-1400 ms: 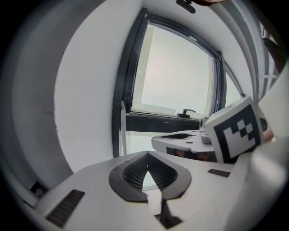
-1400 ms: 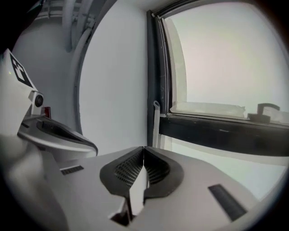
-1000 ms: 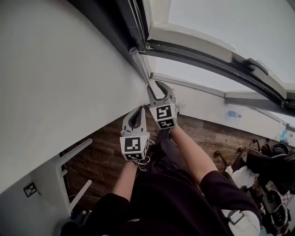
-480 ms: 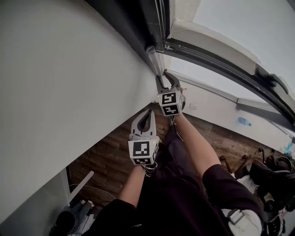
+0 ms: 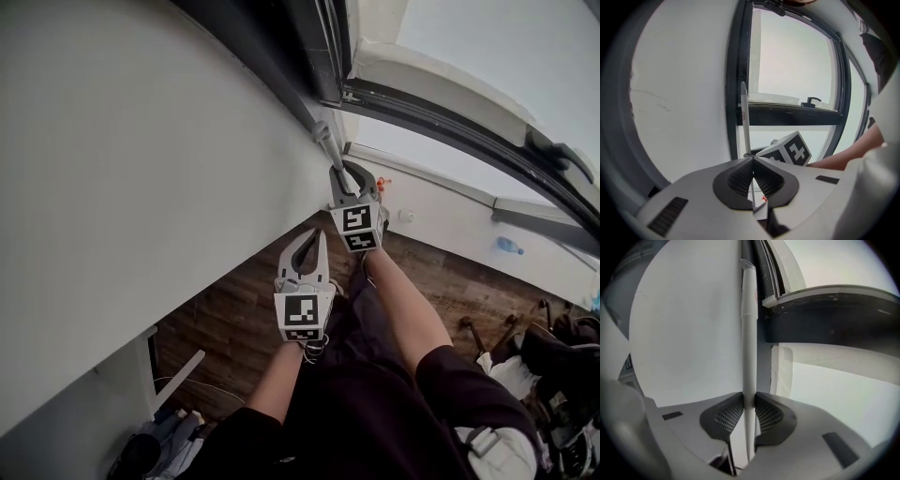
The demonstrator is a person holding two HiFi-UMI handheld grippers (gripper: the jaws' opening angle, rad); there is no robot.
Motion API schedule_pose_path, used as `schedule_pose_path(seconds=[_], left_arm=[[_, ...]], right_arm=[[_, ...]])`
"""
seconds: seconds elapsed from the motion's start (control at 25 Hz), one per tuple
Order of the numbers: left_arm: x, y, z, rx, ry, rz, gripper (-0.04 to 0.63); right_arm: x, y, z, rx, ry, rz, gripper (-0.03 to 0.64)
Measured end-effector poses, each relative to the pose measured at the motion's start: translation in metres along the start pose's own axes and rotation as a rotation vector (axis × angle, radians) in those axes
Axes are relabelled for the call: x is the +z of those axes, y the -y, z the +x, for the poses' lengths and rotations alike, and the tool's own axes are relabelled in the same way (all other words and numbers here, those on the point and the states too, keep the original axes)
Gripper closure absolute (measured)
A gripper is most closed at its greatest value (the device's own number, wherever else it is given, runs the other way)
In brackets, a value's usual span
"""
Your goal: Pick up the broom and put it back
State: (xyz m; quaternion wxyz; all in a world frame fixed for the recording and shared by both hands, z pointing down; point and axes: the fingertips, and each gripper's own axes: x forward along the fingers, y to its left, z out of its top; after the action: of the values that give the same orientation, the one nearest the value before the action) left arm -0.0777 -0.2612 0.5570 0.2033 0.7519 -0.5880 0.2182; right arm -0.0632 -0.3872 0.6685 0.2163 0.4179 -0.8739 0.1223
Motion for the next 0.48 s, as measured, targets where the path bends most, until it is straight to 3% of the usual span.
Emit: schedule_pose_path(seconds=[0.32,0.48], left_arm=[[-0.004,0.022,-0.041,-0.067,0.047,0.076,0.594],[-0.005,0.020,-0.076,-0.063,0.089,0.075,0.594]], right_arm=[[-0.005,-0.013,-0.067,-0.060,0.034,-0.039,0.525],[0.018,-0.032,-0.104,-0.090,0.100,-0.065,0.526]])
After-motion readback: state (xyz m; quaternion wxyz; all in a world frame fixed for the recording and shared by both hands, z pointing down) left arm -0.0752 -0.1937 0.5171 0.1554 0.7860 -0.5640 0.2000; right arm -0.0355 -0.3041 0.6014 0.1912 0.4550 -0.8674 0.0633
